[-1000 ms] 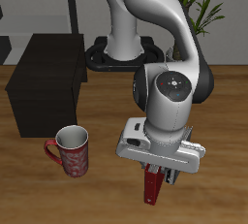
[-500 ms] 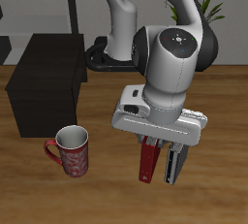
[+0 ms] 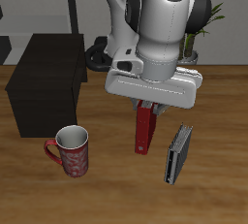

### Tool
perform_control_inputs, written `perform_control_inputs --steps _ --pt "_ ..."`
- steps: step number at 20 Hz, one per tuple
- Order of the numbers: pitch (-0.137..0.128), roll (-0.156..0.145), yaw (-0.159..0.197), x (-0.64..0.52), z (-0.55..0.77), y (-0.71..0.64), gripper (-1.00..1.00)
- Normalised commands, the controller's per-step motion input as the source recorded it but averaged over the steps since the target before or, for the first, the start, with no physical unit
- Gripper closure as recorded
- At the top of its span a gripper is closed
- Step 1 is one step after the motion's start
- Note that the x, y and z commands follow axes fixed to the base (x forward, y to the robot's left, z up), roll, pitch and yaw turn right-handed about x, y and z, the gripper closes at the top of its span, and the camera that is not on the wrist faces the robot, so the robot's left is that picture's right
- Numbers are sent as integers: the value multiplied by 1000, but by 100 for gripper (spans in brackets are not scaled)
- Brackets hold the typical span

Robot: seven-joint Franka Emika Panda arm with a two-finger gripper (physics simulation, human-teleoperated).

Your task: Place the red book in the top region of the shelf

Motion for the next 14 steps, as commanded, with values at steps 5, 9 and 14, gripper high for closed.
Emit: perform_control_inputs --steps 5,9,14 --pt "-53 32 13 -463 306 -133 100" --pt "-32 -5 -21 -334 248 -155 100" --pt "-59 2 16 -607 422 -208 100"
